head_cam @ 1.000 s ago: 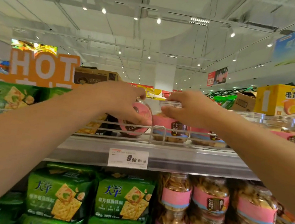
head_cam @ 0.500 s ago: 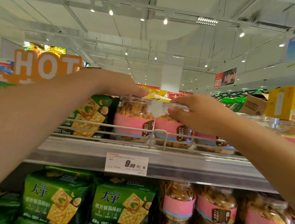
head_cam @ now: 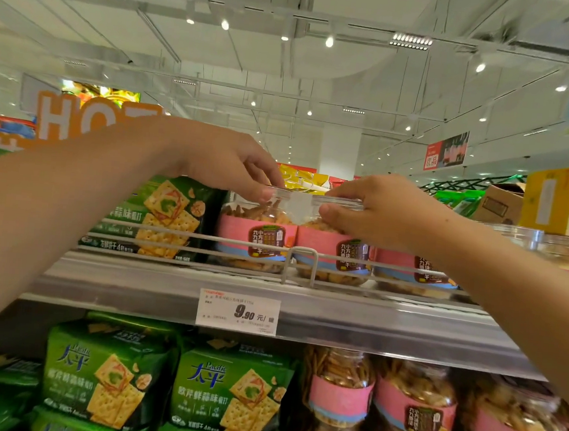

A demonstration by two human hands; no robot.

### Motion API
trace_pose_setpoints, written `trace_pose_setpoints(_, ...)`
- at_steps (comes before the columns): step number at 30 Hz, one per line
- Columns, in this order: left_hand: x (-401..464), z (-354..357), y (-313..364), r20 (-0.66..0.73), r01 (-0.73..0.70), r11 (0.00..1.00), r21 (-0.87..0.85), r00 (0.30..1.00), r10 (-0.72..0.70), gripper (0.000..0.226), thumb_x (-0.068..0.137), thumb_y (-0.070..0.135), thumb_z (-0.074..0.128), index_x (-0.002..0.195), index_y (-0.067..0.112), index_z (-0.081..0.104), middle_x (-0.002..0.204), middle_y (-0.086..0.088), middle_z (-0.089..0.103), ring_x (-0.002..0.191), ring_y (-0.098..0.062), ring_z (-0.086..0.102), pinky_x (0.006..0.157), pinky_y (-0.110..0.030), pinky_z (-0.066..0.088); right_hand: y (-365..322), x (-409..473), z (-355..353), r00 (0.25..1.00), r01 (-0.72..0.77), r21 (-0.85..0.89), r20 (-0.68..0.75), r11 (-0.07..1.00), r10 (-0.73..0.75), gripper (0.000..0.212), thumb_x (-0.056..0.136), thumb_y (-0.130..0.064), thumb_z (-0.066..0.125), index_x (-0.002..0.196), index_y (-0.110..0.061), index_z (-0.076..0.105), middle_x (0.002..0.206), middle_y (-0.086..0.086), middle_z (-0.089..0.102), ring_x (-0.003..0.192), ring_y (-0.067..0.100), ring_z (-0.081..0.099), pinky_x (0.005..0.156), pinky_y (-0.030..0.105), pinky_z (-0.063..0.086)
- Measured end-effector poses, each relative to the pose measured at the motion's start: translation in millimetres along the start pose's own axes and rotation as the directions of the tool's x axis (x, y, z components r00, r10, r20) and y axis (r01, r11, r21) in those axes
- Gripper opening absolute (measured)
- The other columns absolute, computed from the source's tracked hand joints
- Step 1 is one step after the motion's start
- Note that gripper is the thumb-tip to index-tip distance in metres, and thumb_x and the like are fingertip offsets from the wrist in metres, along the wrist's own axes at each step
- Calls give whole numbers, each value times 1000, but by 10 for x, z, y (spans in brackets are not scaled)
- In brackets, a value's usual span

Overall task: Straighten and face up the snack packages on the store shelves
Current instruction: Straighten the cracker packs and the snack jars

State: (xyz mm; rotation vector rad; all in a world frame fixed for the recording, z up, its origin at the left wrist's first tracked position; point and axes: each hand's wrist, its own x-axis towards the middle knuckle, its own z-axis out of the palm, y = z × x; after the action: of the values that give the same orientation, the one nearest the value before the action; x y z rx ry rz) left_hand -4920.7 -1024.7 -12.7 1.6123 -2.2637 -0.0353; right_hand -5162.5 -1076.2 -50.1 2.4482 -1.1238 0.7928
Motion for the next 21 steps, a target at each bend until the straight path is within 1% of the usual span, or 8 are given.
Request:
trace_pose_setpoints(2, -26, -2, 17, 12, 44, 999, -1, 999, -44, 31, 86, 48, 67, 117, 44, 63, 109, 19, 63, 104, 2, 55, 84, -23, 40, 11, 12, 13, 999, -17, -12, 30, 1000, 17, 55, 89, -67, 42, 132, -35, 55, 127, 0, 61, 93, 12, 47, 75, 29, 41)
trace_pose_setpoints(4, -20, 27, 77, 13, 70, 982, 178, 997, -73, 61, 70, 77, 62, 122, 47, 54, 110, 21, 55, 102, -2, 53, 87, -30, 41, 29, 33, 25, 996, -37, -54, 83, 998, 41, 56, 89, -70, 38, 135, -39, 47, 129, 1, 59, 94, 15, 48, 79, 33, 42)
trace_pose_setpoints(6, -4, 94, 124, -9, 71, 953, 295, 997, -72, 76, 60, 89, 53, 122, 47, 47, 97, 25, 51, 88, 1, 52, 74, -28, 41, 25, 59, 18, 989, -54, -77, 134, 996, 64, 54, 90, -70, 36, 136, -43, 41, 130, 3, 59, 95, 18, 47, 80, 34, 41)
trace_pose_setpoints(8, 15, 141, 117, -54, 75, 949, 306, 997, -62, 66, 67, 83, 52, 120, 46, 46, 90, 23, 50, 82, 1, 51, 70, -30, 40, 6, 92, 1, 986, -71, -49, 146, 996, 77, 52, 90, -67, 41, 135, -43, 44, 127, 4, 60, 93, 19, 49, 75, 30, 39)
trace_pose_setpoints(10, 27, 161, 77, -77, 76, 960, 270, 995, -57, 57, 72, 77, 56, 119, 45, 49, 92, 22, 52, 84, -1, 52, 75, -34, 44, -7, 112, 2, 990, -81, -8, 117, 997, 82, 49, 89, -65, 46, 131, -41, 49, 121, 3, 61, 87, 17, 52, 69, 28, 37)
trace_pose_setpoints(15, -4, 148, 34, -185, 11, 995, 102, 983, 8, 38, 79, 66, 61, 109, 42, 61, 96, 12, 64, 91, -11, 62, 83, -38, 51, -30, 75, 21, 997, -81, 118, 23, 990, 79, 38, 89, -63, 50, 115, -38, 61, 96, -5, 61, 75, 0, 53, 59, 21, 43)
trace_pose_setpoints(17, -8, 79, 48, -287, -35, 997, 64, 956, 52, 36, 81, 61, 64, 110, 41, 63, 103, 8, 63, 95, -10, 60, 81, -34, 50, -31, 76, -77, 994, -93, 188, -37, 978, 102, 35, 88, -61, 51, 112, -38, 63, 95, -4, 65, 76, 3, 57, 59, 23, 46)
trace_pose_setpoints(21, -9, -115, 194, -493, -167, 971, -170, 868, 63, 35, 80, 51, 72, 113, 39, 66, 113, 4, 61, 95, -4, 60, 75, -27, 51, 2, 97, -449, 972, -97, 254, -185, 962, 147, 30, 87, -60, 55, 107, -39, 62, 91, -11, 66, 82, 9, 64, 67, 27, 52)
